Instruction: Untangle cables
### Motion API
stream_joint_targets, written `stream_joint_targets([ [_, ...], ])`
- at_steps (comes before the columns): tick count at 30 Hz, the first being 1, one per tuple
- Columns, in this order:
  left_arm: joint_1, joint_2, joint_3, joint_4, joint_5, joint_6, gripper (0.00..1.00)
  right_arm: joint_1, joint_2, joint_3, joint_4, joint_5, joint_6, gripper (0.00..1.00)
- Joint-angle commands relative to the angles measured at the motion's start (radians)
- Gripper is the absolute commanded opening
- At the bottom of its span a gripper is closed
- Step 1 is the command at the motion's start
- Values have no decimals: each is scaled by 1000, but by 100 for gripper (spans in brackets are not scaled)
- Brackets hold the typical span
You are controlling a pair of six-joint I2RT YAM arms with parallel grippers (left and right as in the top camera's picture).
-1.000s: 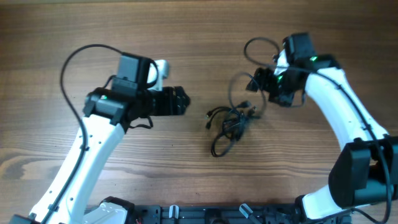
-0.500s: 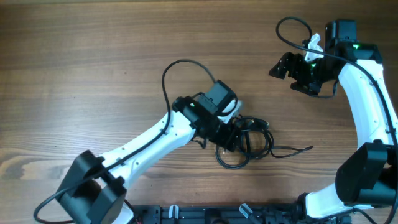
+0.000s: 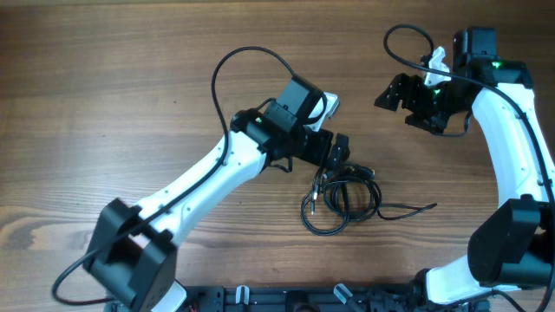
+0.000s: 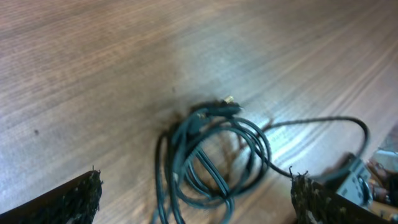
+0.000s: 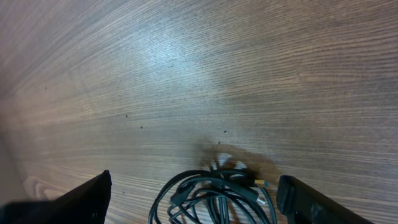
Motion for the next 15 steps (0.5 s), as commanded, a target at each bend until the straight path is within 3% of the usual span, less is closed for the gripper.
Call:
stream_joint_targets([
  [1, -2, 95, 13, 40, 3, 12, 100, 4, -2, 19, -2, -24, -22, 88],
  [12, -12, 190, 13, 18, 9, 14, 100, 4, 0, 19, -10, -24, -24, 88],
  [15, -12, 206, 13, 19, 153, 116, 100, 4, 0, 18, -8, -24, -24, 88],
])
